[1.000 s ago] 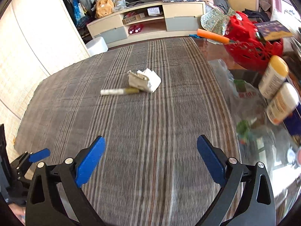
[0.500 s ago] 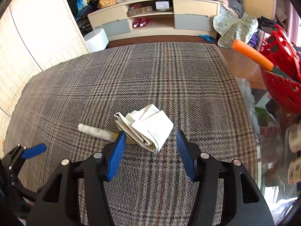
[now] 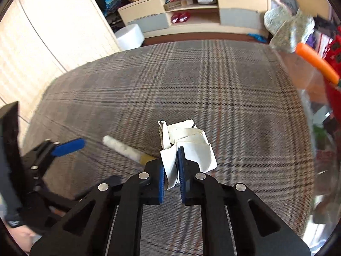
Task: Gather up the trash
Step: 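Grasp the white stick with the left tool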
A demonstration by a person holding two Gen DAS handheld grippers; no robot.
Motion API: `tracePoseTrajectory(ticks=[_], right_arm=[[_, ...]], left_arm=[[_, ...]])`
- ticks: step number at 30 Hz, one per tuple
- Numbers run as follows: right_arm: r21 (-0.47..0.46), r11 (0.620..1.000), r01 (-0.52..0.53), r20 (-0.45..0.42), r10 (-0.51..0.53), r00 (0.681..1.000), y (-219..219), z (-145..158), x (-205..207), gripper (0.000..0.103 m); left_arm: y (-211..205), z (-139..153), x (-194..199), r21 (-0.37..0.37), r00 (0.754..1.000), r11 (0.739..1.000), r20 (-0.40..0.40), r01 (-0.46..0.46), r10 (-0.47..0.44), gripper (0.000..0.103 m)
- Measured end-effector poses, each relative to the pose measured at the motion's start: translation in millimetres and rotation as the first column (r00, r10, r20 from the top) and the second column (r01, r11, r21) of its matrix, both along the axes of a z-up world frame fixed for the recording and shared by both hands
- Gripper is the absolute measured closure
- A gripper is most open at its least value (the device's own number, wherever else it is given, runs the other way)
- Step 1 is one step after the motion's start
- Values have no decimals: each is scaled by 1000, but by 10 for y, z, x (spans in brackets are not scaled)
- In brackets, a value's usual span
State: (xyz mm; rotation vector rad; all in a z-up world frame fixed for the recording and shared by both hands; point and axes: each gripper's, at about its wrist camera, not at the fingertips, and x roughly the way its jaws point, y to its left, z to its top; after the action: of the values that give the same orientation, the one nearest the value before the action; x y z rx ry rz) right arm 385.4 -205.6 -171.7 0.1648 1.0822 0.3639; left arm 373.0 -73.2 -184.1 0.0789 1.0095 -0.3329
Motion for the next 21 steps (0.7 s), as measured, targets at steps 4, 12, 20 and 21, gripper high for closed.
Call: tracePoseTrajectory(ticks=[4, 12, 20, 21], right_arm=[[62, 996, -70, -67, 74, 995, 57, -2, -65, 91], [108, 986, -127, -140, 142, 980, 85, -7, -269, 91], [47, 991, -122, -129, 127, 983, -77, 107, -459, 91], [40, 992, -122, -127, 126, 984, -122, 108, -484, 91]], left_arm=[[5, -23, 2, -15, 1000, 1000, -22, -22, 22, 9], [144, 6, -59, 19, 995, 995, -27, -95, 95, 8], [81, 36, 10, 46, 989, 988, -4, -146, 146, 9], [51, 24, 31, 47, 988, 987, -6, -153, 153, 9]])
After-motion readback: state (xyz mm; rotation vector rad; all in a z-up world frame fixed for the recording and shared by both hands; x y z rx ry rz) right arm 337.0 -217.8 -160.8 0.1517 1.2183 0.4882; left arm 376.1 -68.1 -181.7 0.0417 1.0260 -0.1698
